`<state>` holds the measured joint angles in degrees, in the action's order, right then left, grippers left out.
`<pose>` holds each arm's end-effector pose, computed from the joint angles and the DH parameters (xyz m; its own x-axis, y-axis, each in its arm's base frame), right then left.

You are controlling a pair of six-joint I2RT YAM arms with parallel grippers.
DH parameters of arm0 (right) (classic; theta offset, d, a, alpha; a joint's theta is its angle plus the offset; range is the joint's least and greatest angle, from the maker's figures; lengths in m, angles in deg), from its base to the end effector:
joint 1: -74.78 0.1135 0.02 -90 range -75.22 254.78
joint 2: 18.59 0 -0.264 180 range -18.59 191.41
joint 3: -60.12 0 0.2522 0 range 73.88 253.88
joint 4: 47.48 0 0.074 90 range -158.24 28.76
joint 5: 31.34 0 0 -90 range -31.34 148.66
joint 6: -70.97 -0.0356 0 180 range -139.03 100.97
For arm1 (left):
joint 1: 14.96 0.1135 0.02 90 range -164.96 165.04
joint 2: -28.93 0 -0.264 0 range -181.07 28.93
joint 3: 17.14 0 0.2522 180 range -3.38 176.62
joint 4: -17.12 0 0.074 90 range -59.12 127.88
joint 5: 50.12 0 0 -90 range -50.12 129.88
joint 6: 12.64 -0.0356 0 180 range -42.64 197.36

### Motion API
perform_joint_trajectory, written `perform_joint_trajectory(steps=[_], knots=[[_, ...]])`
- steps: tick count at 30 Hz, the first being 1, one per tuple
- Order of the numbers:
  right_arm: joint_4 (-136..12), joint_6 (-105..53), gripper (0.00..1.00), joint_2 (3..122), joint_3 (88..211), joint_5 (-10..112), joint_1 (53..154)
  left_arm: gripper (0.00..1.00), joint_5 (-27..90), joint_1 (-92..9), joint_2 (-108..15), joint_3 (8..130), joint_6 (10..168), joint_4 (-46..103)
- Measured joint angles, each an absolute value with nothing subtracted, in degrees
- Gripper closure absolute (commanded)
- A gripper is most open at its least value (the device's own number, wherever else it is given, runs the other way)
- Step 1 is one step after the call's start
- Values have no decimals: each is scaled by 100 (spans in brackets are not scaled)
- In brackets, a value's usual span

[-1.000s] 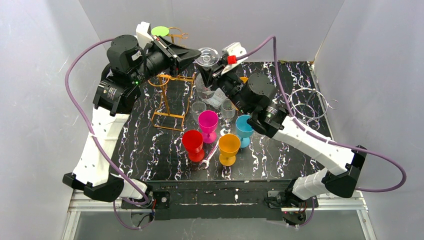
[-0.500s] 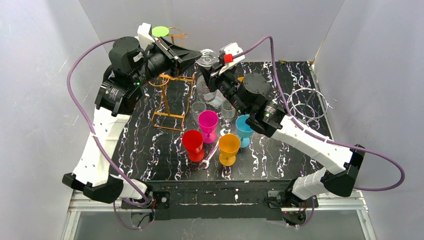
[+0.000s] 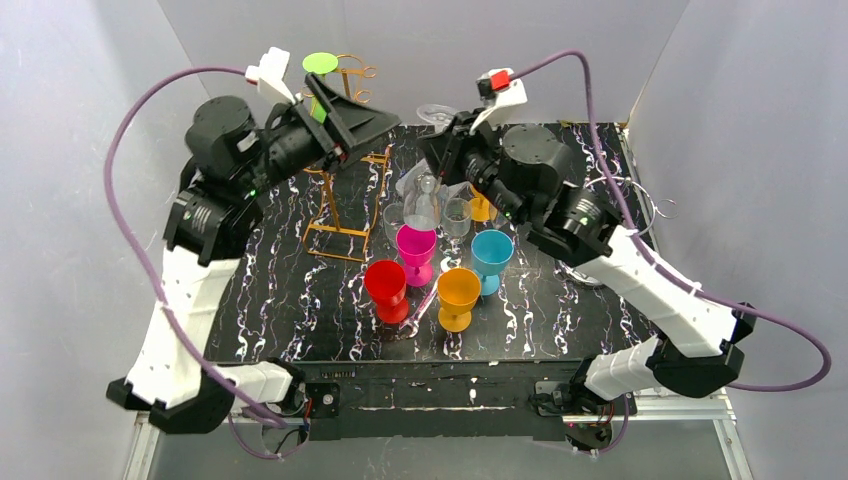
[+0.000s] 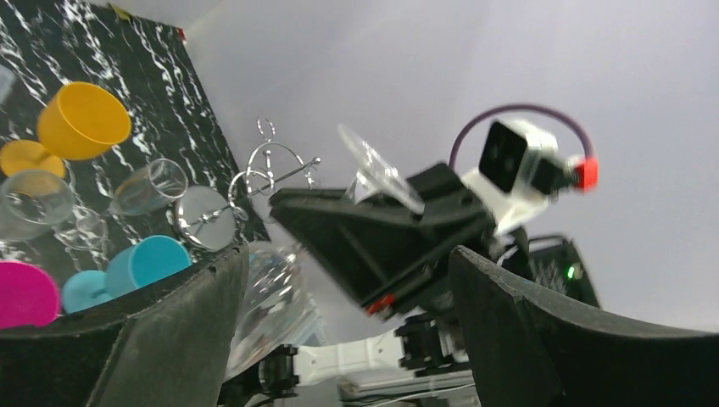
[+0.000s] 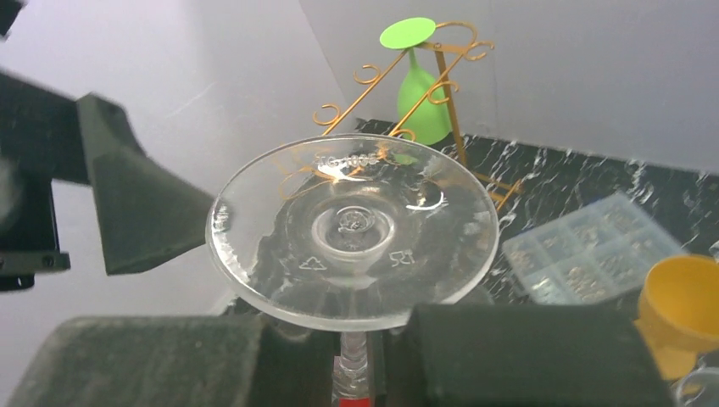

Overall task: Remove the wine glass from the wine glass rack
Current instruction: Place the wine glass at the center of the board.

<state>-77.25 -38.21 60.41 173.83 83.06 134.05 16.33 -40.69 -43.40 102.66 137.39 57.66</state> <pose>0.1572 0.2357 0.5254 -0.1465 0.3390 -0.9293 -0.5552 0.7493 0.3609 0.1886 -0.1067 0.5638 -0.6000 -0.5924 -0.5377 0.4715 0.2811 -0.8359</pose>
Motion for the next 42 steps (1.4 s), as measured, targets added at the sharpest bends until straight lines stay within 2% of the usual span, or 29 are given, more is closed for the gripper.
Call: perform_joint_trajectory(steps=[5, 10, 16, 21, 27, 33, 42], knots=[[-8474, -4916, 99, 5934, 17769, 8156, 13226, 13, 1742, -4069, -3459, 9796, 12729, 5873], [-8759, -6160, 99, 6019, 17953, 7255, 12423, 15, 2118, -4069, -2279, 9068, 11481, 5959], [-8697, -7617, 99, 6522, 18058, 6206, 11980, 23, 2632, -4069, -1116, 8166, 10242, 5946], [-8461, -8782, 99, 6598, 17509, 5802, 12015, 32, 2877, -4069, -445, 7020, 9595, 5747], [-8269, -9696, 99, 6572, 16882, 5872, 12183, 50, 3027, -4069, -187, 6258, 9219, 5653], [-8123, -10415, 99, 6519, 16401, 6195, 12360, 63, 3023, -4069, -187, 6109, 9048, 5473], [-7950, -11115, 99, 6533, 16353, 6599, 12552, 65, 2988, -4069, -299, 6008, 8998, 5358]])
